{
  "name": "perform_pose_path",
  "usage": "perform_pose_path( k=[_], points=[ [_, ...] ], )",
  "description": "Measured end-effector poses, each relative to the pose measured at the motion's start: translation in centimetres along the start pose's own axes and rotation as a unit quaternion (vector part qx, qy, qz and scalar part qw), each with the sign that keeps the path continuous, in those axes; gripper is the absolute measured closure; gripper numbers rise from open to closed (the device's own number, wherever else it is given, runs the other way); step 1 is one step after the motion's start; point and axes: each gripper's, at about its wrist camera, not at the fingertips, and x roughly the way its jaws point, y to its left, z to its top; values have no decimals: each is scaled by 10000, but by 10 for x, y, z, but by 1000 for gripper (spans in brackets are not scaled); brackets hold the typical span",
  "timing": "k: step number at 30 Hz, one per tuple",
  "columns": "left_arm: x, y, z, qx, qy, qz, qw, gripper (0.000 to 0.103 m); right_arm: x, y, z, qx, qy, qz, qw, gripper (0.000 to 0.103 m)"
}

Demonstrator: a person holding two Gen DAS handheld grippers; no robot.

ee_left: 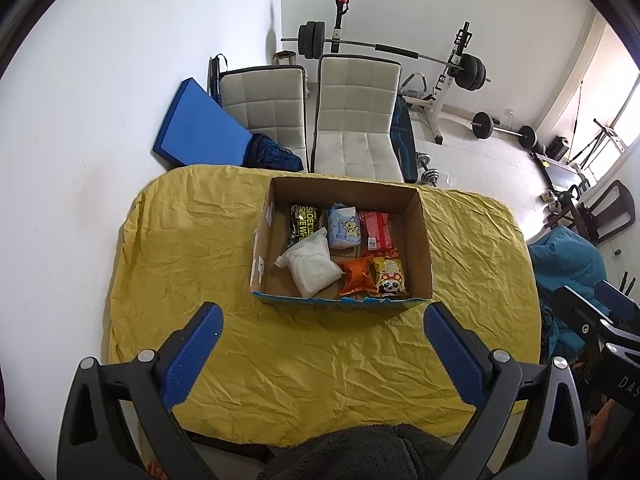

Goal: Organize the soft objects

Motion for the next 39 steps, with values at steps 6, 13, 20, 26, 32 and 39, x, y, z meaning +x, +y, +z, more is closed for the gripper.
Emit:
perform_pose_path(
  k=[6, 13, 20, 26, 32, 39],
  points=[
    [-4, -2, 0, 31, -23, -30, 10000, 0, -5, -3, -2, 58, -41, -30, 10000, 0],
    [-5, -2, 2, 56, -14, -63, 10000, 0, -7, -6, -4, 70, -63, -59, 9999, 0],
    [-6, -3, 4, 88, -7, -66, 9999, 0, -12, -10, -6, 26, -77, -125, 9999, 0],
    [-6, -3, 6, 101, -40, -47, 9999, 0, -18, -9, -4, -49, -175, -203, 9996, 0],
    [-6, -2, 8, 124, -68, -45, 9999, 0, -21, -8, -1, -98, -202, -201, 9995, 0],
    [-6, -3, 10, 160, -90, -33, 9998, 0, -22, -8, 1, -112, -203, -185, 9996, 0]
  ],
)
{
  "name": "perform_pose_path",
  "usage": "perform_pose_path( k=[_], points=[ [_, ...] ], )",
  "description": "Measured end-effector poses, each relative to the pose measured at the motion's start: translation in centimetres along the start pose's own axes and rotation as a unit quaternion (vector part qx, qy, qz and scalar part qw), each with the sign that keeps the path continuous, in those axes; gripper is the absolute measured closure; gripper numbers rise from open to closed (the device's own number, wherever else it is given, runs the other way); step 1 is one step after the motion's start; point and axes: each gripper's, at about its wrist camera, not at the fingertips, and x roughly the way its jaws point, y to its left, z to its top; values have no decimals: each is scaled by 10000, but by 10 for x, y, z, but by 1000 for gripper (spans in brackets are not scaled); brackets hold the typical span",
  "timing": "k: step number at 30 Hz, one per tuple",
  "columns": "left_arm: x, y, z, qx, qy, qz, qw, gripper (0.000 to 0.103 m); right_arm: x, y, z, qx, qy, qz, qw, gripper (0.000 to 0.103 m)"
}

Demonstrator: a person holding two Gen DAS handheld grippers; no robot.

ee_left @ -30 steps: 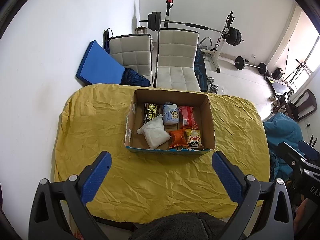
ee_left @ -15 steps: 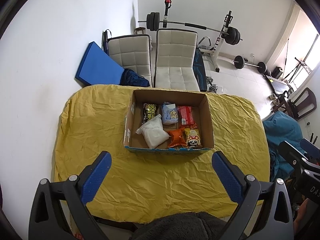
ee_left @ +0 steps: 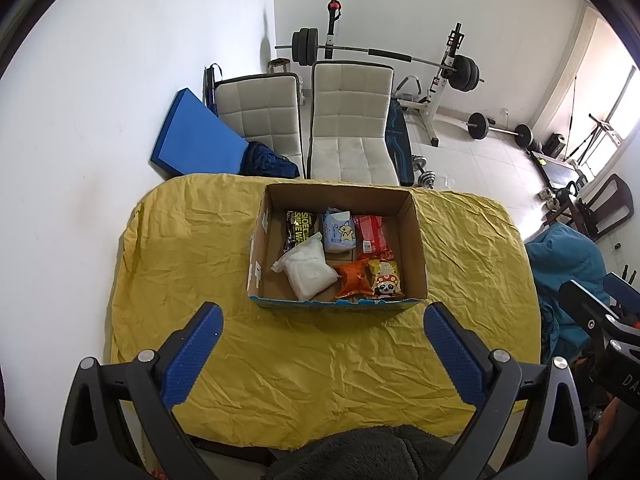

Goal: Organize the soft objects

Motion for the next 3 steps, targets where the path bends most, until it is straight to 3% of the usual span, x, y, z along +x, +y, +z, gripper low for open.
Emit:
perform_pose_path(
  k=[3],
  points=[
    [1, 1, 3, -1, 0, -21, 10000, 0, 0, 0, 0, -6, -2, 1, 10000, 0]
  ],
)
